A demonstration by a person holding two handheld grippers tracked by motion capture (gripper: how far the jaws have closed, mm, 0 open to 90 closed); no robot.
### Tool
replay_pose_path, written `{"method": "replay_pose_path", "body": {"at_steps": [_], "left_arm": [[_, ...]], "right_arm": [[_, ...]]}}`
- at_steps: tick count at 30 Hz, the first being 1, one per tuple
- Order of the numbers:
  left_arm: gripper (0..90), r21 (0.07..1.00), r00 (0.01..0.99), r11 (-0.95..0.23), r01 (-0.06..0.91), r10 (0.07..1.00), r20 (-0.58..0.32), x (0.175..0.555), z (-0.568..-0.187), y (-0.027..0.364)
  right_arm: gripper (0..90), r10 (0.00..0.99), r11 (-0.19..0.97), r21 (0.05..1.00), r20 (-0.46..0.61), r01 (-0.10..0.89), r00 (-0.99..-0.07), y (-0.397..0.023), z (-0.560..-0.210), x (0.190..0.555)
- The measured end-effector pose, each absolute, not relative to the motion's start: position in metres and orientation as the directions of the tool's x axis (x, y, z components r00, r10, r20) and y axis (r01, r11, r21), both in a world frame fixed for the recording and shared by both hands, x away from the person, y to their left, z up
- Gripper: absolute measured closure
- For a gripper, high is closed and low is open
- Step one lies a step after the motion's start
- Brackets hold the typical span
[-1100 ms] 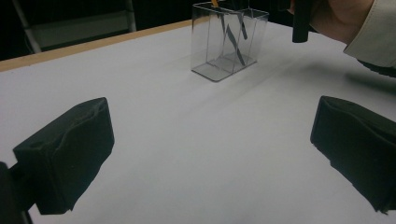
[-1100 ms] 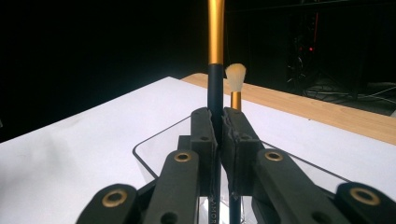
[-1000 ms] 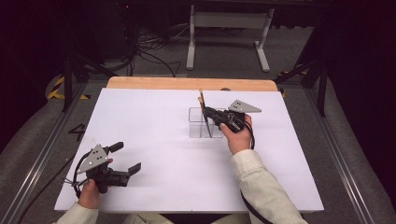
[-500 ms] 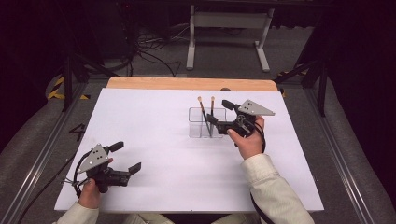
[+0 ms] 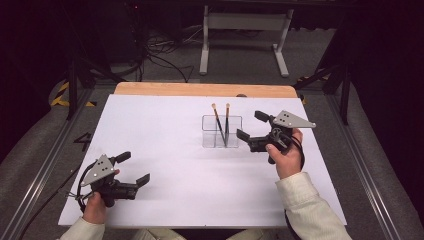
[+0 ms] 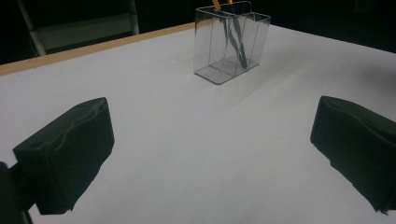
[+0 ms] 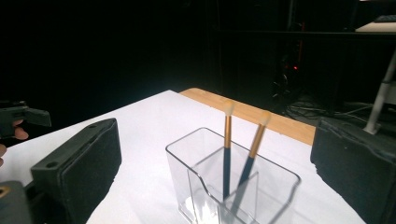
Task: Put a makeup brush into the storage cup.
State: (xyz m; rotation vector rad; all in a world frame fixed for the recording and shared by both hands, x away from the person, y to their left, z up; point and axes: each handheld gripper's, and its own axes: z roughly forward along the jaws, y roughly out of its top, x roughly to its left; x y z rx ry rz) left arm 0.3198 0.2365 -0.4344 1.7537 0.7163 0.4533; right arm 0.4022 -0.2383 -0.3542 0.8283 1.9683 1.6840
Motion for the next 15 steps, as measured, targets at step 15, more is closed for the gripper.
{"method": "replay_pose_path", "body": {"at_steps": [15], "left_arm": [[0.3, 0.960, 0.753, -0.164, 0.227, 0.655, -0.067, 0.321, -0.433, 0.239]], "right_arm": [[2.7, 0.718, 0.144, 0.969, 0.036, 0.199, -0.695, -0.281, -0.350, 0.374]]}}
